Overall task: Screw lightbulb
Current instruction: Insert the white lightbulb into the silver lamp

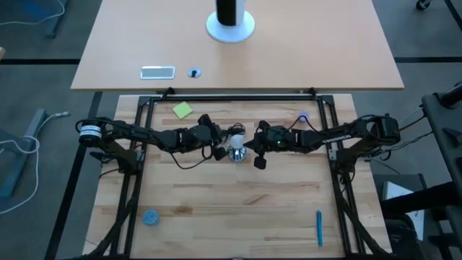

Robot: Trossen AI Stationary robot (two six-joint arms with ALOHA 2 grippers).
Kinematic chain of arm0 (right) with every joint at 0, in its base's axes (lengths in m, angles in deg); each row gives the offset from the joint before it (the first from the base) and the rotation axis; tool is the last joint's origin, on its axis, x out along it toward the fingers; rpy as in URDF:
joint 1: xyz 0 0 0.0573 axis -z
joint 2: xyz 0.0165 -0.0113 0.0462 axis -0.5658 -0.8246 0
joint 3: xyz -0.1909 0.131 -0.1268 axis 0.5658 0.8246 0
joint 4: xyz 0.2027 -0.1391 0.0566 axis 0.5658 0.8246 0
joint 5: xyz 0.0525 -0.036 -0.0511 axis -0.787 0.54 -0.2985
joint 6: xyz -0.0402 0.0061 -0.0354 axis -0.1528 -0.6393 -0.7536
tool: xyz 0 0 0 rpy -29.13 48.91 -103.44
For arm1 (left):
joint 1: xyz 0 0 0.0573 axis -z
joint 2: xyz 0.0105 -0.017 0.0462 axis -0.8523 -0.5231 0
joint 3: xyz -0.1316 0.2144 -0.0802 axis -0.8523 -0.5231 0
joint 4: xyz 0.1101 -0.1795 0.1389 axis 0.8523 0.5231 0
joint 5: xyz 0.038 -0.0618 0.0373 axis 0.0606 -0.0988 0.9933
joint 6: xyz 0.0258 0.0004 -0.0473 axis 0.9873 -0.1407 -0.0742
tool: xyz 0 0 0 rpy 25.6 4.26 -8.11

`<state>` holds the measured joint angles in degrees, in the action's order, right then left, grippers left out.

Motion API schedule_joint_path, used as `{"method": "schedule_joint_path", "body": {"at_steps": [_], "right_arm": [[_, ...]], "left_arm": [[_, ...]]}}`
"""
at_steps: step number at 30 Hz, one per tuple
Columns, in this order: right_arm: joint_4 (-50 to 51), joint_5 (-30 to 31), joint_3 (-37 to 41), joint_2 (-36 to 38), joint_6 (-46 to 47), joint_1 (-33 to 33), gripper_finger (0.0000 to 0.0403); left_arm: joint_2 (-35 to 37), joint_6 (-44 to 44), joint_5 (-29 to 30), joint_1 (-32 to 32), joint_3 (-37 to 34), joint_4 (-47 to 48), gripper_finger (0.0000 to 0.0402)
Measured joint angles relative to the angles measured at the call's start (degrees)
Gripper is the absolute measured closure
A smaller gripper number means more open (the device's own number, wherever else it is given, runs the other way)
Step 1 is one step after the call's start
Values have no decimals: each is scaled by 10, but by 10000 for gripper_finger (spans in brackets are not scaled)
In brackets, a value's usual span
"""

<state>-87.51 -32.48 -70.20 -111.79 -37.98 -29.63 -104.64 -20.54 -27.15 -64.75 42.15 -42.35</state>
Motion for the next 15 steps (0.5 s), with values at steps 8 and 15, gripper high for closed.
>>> {"method": "schedule_joint_path", "body": {"at_steps": [8,15], "right_arm": [[-5,6,0,0,6,0,403],[-4,6,1,0,6,1,403]], "left_arm": [[-2,15,-51,0,0,-13,401],[-2,14,-92,0,0,-16,401]]}}
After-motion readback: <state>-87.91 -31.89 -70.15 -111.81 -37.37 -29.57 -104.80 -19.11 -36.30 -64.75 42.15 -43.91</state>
